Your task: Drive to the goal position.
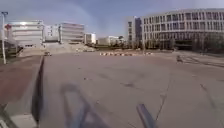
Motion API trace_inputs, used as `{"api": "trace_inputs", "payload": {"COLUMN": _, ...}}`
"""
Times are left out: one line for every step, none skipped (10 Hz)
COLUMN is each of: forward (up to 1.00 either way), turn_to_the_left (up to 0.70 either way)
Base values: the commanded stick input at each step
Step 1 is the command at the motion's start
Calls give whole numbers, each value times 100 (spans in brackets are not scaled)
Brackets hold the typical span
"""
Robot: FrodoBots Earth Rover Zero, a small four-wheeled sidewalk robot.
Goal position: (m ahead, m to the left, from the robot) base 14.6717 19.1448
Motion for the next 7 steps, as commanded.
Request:
{"api": "trace_inputs", "payload": {"forward": 70, "turn_to_the_left": 14}}
{"api": "trace_inputs", "payload": {"forward": 70, "turn_to_the_left": 14}}
{"api": "trace_inputs", "payload": {"forward": 70, "turn_to_the_left": 14}}
{"api": "trace_inputs", "payload": {"forward": 70, "turn_to_the_left": 14}}
{"api": "trace_inputs", "payload": {"forward": 70, "turn_to_the_left": 14}}
{"api": "trace_inputs", "payload": {"forward": 70, "turn_to_the_left": 14}}
{"api": "trace_inputs", "payload": {"forward": 70, "turn_to_the_left": 14}}
